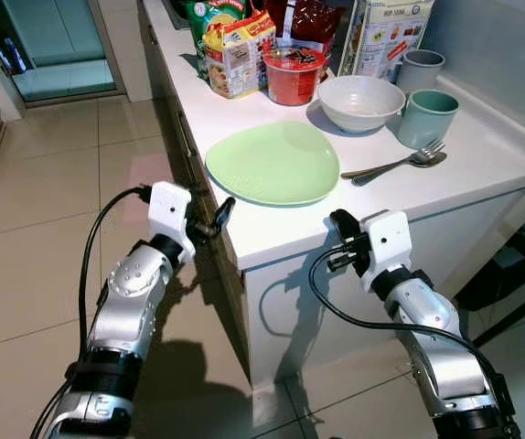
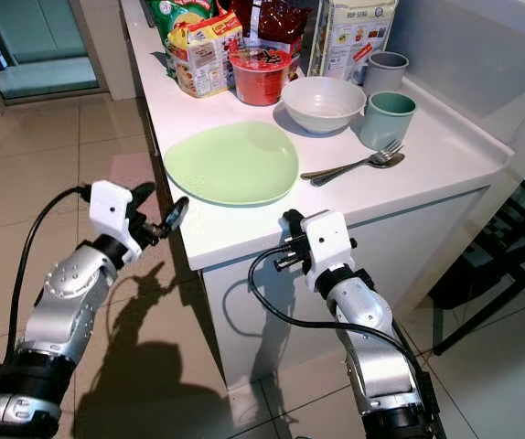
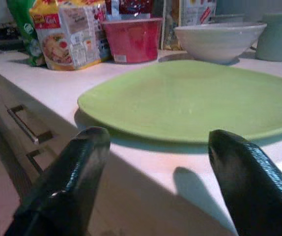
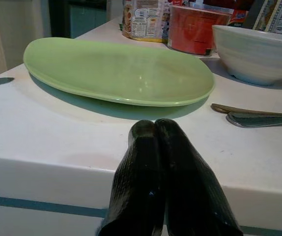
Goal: Setting the table
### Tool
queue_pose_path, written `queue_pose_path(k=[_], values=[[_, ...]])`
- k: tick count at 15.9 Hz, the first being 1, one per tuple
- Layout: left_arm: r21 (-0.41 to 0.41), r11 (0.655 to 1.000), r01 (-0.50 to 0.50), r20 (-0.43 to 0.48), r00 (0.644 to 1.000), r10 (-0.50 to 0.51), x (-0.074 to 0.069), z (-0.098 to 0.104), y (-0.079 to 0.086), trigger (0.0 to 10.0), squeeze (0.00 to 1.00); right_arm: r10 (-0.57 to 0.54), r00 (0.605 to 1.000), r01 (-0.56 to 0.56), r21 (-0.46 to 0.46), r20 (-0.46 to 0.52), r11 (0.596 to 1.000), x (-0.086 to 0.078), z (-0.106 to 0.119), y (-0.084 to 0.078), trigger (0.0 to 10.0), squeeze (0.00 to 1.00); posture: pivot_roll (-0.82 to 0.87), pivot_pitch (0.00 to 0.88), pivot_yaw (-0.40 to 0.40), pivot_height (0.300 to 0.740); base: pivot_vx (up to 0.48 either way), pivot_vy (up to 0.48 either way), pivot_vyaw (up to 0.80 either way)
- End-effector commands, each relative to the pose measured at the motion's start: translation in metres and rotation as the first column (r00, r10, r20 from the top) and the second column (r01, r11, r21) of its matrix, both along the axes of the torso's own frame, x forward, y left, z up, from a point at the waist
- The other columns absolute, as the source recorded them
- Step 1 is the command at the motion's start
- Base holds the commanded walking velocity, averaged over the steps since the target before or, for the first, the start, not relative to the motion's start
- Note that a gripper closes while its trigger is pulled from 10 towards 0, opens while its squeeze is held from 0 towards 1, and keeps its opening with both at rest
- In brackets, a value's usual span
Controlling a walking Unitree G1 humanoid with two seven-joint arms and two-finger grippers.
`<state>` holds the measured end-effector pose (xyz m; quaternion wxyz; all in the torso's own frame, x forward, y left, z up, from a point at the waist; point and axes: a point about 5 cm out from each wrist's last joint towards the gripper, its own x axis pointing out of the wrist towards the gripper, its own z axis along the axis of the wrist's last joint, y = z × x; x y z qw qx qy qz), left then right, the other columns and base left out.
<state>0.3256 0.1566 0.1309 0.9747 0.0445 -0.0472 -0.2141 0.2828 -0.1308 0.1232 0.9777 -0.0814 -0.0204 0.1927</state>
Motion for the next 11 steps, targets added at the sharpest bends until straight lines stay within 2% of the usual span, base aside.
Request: queue_pose_path(k=[1, 11], values=[[0.009, 1.0, -0.004, 0.005, 1.0, 0.004, 0.002, 0.002, 0.003, 0.0, 0.0, -0.001, 1.0, 0.001, -0.017, -0.002, 1.0, 0.002, 0.0, 0.0, 10.0, 0.0, 0.01, 0.0, 0.023, 0.74, 0.0, 0.0, 0.0], [0.022, 1.0, 0.016, 0.018, 1.0, -0.016, 0.003, 0.002, 0.0, 0.0, 0.0, 0.002, 0.999, -0.001, -0.026, 0.044, 1.0, 0.005, 0.013, 0.0, 10.0, 0.0, 0.01, 0.0, 0.022, 0.74, 0.0, 0.0, 0.0]])
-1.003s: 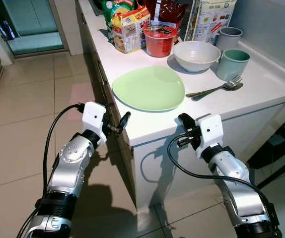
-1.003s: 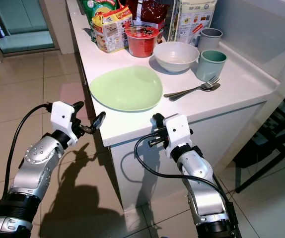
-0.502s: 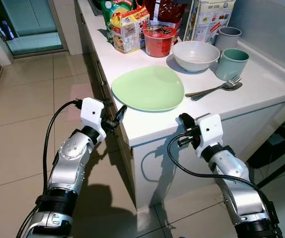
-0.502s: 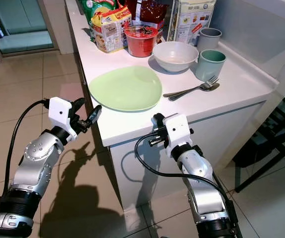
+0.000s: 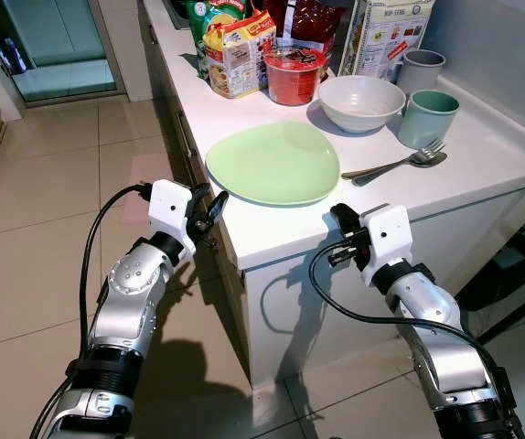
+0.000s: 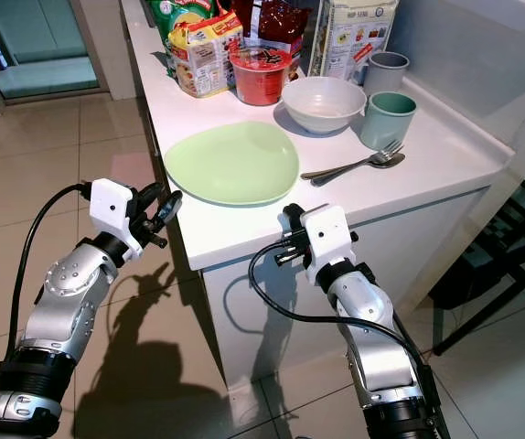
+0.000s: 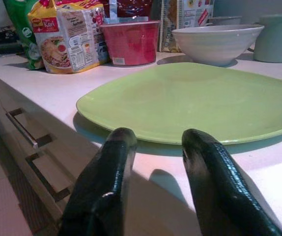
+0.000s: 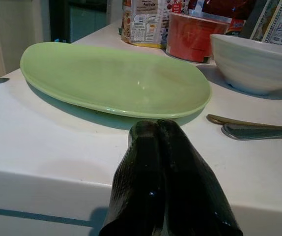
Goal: Setting the table
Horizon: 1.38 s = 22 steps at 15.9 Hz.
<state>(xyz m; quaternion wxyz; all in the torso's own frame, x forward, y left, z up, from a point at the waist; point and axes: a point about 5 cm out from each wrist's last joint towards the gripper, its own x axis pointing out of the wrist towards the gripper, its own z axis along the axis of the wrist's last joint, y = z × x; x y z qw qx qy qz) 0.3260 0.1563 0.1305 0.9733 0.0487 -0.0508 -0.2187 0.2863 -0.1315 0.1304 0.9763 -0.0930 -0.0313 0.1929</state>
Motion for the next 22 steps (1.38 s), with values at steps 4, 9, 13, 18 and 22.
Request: queue_pose_path(k=[4, 9, 13, 18, 22], values=[[0.041, 0.999, 0.011, 0.012, 1.0, -0.012, 0.002, 0.003, 0.0, 0.0, 0.0, 0.0, 0.999, 0.0, -0.004, 0.032, 1.0, 0.002, 0.01, 0.002, 10.0, 0.0, 0.01, 0.0, 0.024, 0.74, 0.0, 0.0, 0.0], [0.036, 0.999, 0.019, 0.01, 1.0, -0.02, 0.002, 0.002, 0.0, 0.0, 0.0, 0.0, 0.999, 0.0, -0.004, 0.035, 1.0, 0.002, 0.012, 0.002, 10.0, 0.0, 0.01, 0.0, 0.025, 0.74, 0.0, 0.0, 0.0], [0.041, 0.999, 0.02, 0.011, 1.0, -0.02, 0.003, 0.003, 0.0, 0.0, 0.0, -0.022, 0.999, 0.022, 0.009, 0.046, 1.0, 0.004, 0.017, 0.001, 10.0, 0.0, 0.01, 0.0, 0.029, 0.74, 0.0, 0.0, 0.0], [0.043, 0.999, 0.022, 0.02, 1.0, -0.023, 0.003, 0.006, 0.0, 0.0, 0.0, -0.051, 0.996, 0.052, -0.013, 0.072, 0.999, 0.008, 0.021, -0.001, 10.0, 1.0, 0.01, 0.0, 0.028, 0.74, 0.0, 0.0, 0.0], [0.048, 0.999, 0.016, 0.015, 1.0, -0.017, 0.004, 0.005, -0.001, 0.0, 0.0, -0.071, 0.993, 0.072, -0.01, 0.092, 0.997, 0.009, 0.025, -0.002, 10.0, 1.0, 0.01, 0.0, 0.029, 0.74, 0.0, 0.0, 0.0]])
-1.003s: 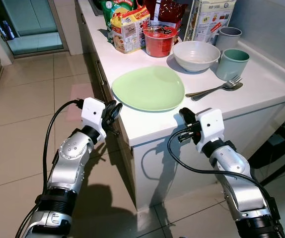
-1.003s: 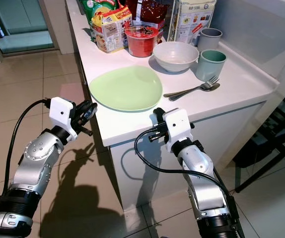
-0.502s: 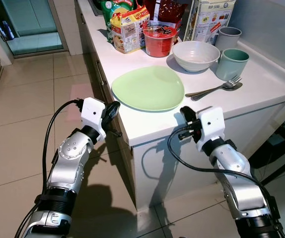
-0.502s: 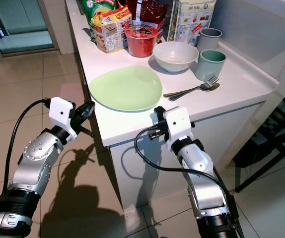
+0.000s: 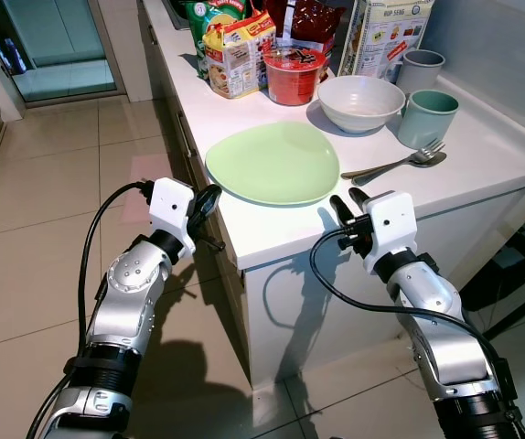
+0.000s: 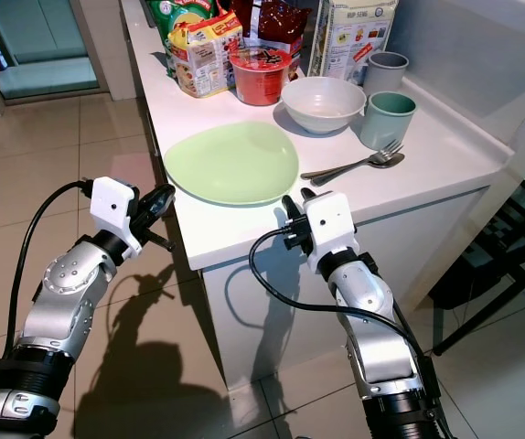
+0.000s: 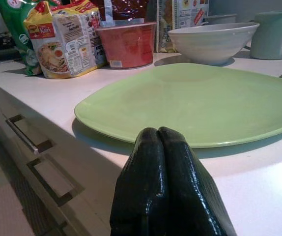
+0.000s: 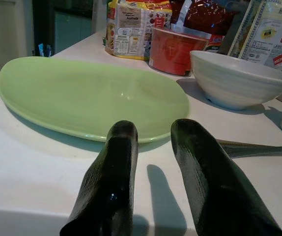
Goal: Setting the table
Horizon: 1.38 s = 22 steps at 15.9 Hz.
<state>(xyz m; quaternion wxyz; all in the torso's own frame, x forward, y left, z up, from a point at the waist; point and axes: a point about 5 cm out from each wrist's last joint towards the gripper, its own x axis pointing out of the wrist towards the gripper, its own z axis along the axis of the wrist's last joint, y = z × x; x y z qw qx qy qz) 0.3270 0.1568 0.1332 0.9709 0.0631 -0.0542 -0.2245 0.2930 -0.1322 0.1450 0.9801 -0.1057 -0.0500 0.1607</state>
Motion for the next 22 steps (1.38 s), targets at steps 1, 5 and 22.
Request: queue_pose_path(k=[1, 5, 22], values=[[0.021, 1.0, 0.006, 0.003, 1.0, -0.006, 0.003, 0.003, -0.001, 0.0, 0.0, -0.02, 0.999, 0.02, 0.006, 0.043, 1.0, 0.003, 0.011, -0.003, 10.0, 1.0, 0.01, 0.0, 0.029, 0.74, 0.0, 0.0, 0.0], [0.021, 1.0, 0.02, 0.008, 1.0, -0.02, 0.002, 0.003, -0.003, 0.0, 0.0, -0.023, 0.999, 0.023, 0.005, 0.034, 1.0, 0.003, 0.009, -0.002, 10.0, 1.0, 0.01, 0.0, 0.029, 0.74, 0.0, 0.0, 0.0], [0.068, 0.996, 0.062, 0.024, 0.998, -0.064, 0.016, 0.018, -0.01, 0.0, 0.0, -0.031, 0.999, 0.031, 0.012, 0.039, 0.999, 0.0, 0.008, 0.0, 10.0, 0.0, 0.0, 0.0, 0.036, 0.74, 0.0, 0.0, 0.0]])
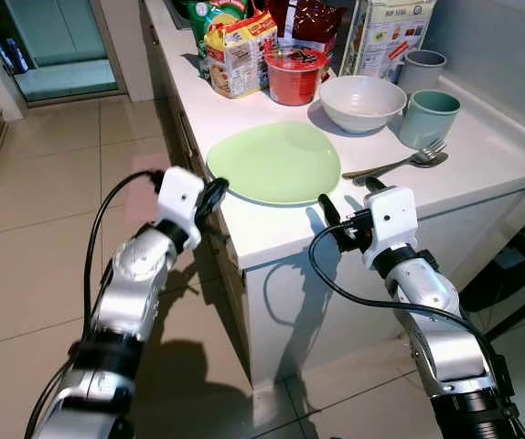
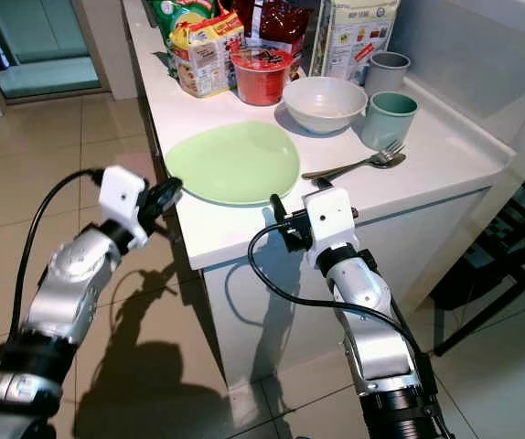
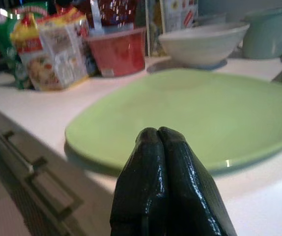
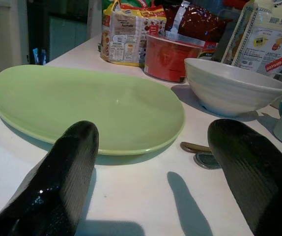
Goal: Setting the table
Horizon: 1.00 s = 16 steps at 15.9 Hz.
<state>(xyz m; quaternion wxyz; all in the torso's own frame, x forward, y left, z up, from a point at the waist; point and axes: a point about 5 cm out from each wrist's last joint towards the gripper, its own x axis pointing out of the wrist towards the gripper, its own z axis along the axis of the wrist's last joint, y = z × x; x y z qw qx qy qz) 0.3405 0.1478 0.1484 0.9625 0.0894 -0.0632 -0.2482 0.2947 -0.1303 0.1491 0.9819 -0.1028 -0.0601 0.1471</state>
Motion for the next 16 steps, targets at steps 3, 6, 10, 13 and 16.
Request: queue_pose_path(k=[3, 6, 10, 13, 16], values=[[0.06, 0.997, 0.048, 0.013, 0.999, -0.049, 0.009, 0.011, -0.003, 0.0, 0.0, -0.007, 1.0, 0.007, 0.0, 0.009, 1.0, -0.003, 0.001, -0.001, 10.0, 0.0, 0.0, 0.0, 0.042, 0.74, 0.0, 0.0, 0.0], [0.113, 0.992, 0.063, 0.042, 0.997, -0.068, 0.022, 0.028, 0.001, 0.0, 0.0, -0.01, 1.0, 0.01, 0.001, 0.005, 1.0, -0.003, 0.001, 0.0, 10.0, 0.0, 0.0, 0.0, 0.049, 0.74, 0.0, 0.0, 0.0], [0.158, 0.982, 0.108, 0.055, 0.991, -0.118, 0.032, 0.038, -0.007, 0.0, 0.0, -0.012, 1.0, 0.012, 0.003, 0.0, 1.0, -0.003, -0.001, 0.002, 10.0, 0.0, 0.01, 0.0, 0.055, 0.74, 0.0, 0.0, 0.0], [0.18, 0.974, 0.14, 0.041, 0.988, -0.15, 0.037, 0.038, -0.014, 0.0, 0.0, -0.016, 1.0, 0.016, 0.006, -0.003, 1.0, -0.004, -0.001, 0.002, 10.0, 0.0, 0.0, 0.0, 0.061, 0.74, 0.0, 0.0, 0.0], [0.194, 0.971, 0.136, 0.009, 0.99, -0.14, 0.041, 0.032, -0.015, 0.0, 0.0, -0.022, 1.0, 0.022, 0.006, -0.004, 1.0, -0.004, -0.001, 0.001, 10.0, 0.0, -0.01, 0.0, 0.064, 0.74, 0.0, 0.0, 0.0]])
